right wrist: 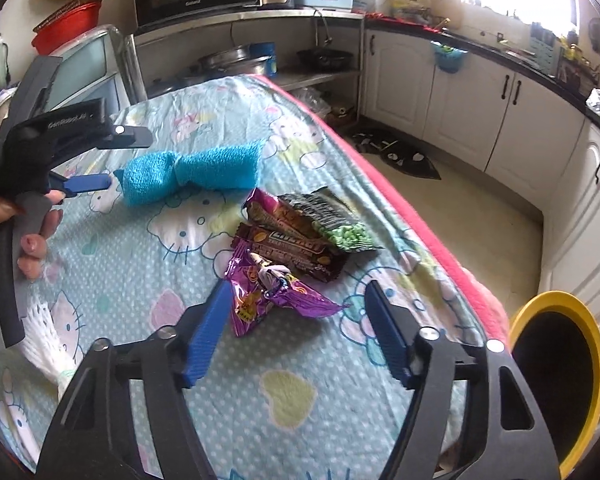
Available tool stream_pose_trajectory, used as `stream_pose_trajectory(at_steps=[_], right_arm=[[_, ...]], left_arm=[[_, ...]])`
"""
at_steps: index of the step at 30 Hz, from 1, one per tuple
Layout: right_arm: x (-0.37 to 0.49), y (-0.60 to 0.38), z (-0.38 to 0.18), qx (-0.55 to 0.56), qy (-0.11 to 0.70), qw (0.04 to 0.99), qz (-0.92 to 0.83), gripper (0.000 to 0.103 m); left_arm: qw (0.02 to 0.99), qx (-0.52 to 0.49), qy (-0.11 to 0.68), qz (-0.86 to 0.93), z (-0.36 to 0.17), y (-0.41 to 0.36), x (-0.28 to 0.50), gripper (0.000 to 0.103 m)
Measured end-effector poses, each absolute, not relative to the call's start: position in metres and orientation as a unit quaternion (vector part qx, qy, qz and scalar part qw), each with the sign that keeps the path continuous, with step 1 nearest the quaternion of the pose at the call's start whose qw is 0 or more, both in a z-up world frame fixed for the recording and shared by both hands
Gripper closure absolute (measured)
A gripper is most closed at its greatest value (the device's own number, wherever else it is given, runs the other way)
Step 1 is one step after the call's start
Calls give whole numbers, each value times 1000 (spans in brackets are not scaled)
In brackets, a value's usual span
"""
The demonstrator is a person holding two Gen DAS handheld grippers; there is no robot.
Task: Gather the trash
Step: 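Grasp the purple candy wrapper with the right tool while the left tool grasps the blue towel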
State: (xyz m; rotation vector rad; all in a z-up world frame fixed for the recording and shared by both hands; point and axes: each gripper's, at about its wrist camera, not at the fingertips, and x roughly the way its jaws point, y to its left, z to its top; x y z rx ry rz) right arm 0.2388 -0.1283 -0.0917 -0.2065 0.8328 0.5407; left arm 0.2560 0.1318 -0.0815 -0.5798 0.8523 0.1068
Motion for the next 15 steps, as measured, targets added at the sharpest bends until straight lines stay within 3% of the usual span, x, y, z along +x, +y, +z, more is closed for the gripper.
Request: stream_pose_trajectory(at_steps=[4, 6, 11, 15], right_arm=[[242, -124, -97, -107, 405, 866, 273, 63], [241, -123, -98, -106, 410, 860, 285, 80], [228, -120, -94, -110, 406, 854, 305, 90], [216, -122, -90, -83, 412, 848, 324, 91]], left_arm=[[863, -286, 413, 50, -85, 129, 259, 32], [862, -287, 416, 46, -87, 127, 261, 48], [862, -280, 421, 42, -91, 124, 263, 84], [861, -282, 422, 24, -93, 124, 261, 94]])
